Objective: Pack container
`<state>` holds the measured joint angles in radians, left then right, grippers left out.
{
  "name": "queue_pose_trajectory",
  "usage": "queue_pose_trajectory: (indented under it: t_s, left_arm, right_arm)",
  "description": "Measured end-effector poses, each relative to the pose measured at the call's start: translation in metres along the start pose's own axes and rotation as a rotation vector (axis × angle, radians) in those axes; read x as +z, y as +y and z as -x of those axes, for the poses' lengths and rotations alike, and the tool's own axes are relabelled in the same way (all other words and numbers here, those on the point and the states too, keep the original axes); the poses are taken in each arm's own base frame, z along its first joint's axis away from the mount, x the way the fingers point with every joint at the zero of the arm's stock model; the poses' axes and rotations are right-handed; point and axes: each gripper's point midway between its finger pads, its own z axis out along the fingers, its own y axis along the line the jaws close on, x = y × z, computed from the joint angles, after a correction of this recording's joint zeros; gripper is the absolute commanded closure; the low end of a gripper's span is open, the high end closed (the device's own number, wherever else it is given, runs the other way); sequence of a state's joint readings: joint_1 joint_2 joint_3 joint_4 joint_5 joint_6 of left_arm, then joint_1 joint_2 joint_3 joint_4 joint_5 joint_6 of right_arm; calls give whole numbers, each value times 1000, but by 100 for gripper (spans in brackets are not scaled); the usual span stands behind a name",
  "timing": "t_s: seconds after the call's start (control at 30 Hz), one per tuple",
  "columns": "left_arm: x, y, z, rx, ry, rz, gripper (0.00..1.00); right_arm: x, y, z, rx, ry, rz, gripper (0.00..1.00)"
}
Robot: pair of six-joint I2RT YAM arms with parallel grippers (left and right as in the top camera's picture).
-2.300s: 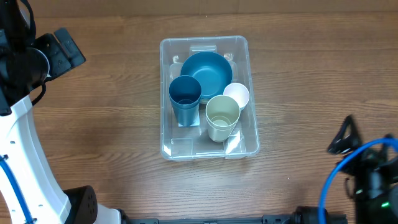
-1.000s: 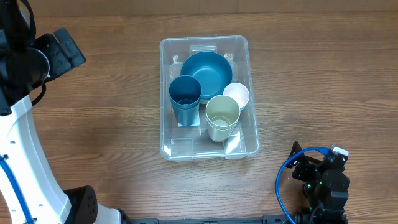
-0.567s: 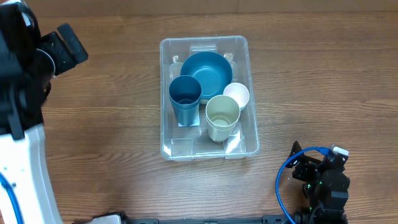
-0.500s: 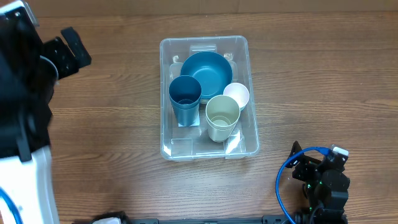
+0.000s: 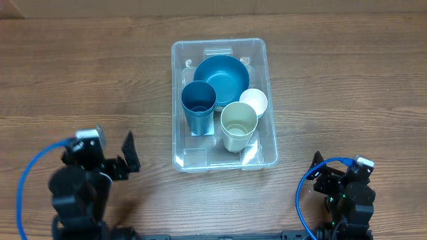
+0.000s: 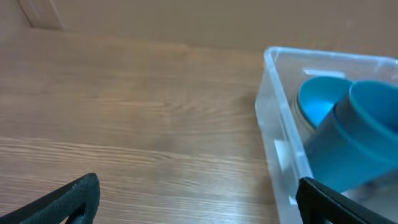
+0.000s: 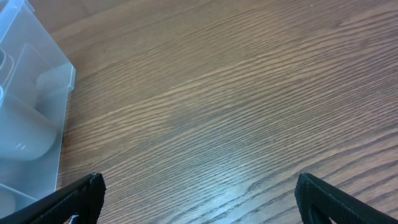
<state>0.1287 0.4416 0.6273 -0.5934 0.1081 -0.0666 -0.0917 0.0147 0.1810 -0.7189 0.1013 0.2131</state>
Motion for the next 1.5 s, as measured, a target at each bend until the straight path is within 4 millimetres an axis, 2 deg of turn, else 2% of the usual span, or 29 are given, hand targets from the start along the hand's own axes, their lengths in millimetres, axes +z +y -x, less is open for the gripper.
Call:
queue_pose_trajectory:
  t_s: [0.03,0.07,0.13,0.23,0.3,0.47,0.57,1.5]
  left_arm:
    - [1,0,-6,2,-9,-5,0]
    - [5,-4,-28,10,-14,-30,0]
    - [13,-7,-50,21,-40,-56,0]
    - [21,-9,-72,30,-56,-76,0]
    - [23,-8,-80,32,-64,-78,0]
    - [23,-8,-86,41,-106,-83,0]
    - [31,-7,-101,43,-84,-82,0]
    - [32,-7,-101,46,-87,-83,0]
  right_arm:
    - [0,0,0,0,1,0,0]
    - [0,0,0,0,1,0,0]
    - [0,0,0,0,1,1,0]
    - [0,0,0,0,1,0,0]
    - [0,0,0,0,0,0,0]
    - [0,0,0,0,1,1,0]
    - [0,0,0,1,1,0,0]
    - [0,0,0,0,1,0,0]
